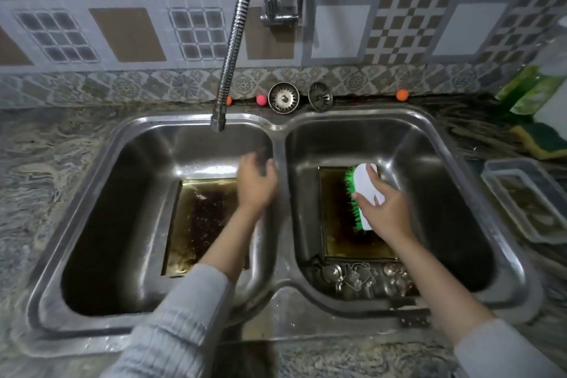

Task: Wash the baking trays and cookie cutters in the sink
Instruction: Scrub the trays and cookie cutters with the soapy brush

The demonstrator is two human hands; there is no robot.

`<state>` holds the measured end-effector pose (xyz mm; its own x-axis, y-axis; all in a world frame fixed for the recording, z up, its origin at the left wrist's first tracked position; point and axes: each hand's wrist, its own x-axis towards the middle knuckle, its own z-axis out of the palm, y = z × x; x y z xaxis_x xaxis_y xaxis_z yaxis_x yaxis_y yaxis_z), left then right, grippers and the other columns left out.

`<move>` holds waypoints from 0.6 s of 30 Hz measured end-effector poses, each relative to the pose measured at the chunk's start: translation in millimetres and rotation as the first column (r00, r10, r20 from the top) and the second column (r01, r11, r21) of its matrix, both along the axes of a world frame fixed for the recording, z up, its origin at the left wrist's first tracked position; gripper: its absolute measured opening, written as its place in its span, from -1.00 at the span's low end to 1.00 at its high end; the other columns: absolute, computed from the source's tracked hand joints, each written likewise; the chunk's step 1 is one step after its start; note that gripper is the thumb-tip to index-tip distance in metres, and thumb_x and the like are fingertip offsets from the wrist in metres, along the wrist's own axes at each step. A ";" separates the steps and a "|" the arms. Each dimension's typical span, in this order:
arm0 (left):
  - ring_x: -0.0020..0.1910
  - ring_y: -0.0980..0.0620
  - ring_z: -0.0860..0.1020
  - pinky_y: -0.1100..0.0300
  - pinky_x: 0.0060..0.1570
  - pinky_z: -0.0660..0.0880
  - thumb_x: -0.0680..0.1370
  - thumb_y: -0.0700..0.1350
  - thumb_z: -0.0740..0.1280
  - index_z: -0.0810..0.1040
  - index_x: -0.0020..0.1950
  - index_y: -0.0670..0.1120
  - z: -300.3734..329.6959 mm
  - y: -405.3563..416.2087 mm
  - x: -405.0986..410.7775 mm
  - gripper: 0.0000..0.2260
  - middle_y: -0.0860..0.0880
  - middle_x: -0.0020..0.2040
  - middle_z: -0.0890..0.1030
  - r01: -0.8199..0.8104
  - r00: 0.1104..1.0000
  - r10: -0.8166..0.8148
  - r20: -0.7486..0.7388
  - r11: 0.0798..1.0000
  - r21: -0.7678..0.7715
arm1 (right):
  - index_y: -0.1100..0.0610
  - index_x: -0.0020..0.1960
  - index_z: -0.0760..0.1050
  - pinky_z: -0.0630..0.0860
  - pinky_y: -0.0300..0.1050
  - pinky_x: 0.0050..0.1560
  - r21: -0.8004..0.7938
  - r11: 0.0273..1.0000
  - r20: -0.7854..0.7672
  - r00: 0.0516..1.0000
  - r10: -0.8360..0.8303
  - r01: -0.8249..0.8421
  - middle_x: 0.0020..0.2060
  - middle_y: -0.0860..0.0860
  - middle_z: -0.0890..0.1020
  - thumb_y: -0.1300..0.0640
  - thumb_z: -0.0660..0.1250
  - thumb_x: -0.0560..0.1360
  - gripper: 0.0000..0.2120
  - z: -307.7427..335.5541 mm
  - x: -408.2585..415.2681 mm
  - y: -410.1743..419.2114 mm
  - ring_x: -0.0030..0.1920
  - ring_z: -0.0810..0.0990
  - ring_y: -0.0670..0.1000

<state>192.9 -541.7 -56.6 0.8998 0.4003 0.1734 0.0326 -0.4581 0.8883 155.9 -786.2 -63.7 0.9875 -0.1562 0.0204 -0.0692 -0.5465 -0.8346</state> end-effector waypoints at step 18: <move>0.00 -0.11 0.57 0.03 0.02 0.57 0.52 -0.26 0.30 0.50 0.09 -0.19 -115.8 -144.1 29.2 -0.84 -0.14 0.04 0.57 0.116 0.725 0.045 -0.687 0.976 0.186 | -0.14 0.41 0.33 0.32 -0.49 0.21 0.095 0.995 0.027 1.000 -0.004 0.001 0.30 -0.30 0.37 0.09 0.43 0.45 -0.42 19.0 6.9 -135.0 0.26 0.31 -0.37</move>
<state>222.2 -685.8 -172.4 0.8168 0.3938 -0.4217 0.5733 -0.6362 0.5163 162.7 -921.2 -44.7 0.9864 -0.1610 0.0318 -0.0473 -0.4645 -0.8843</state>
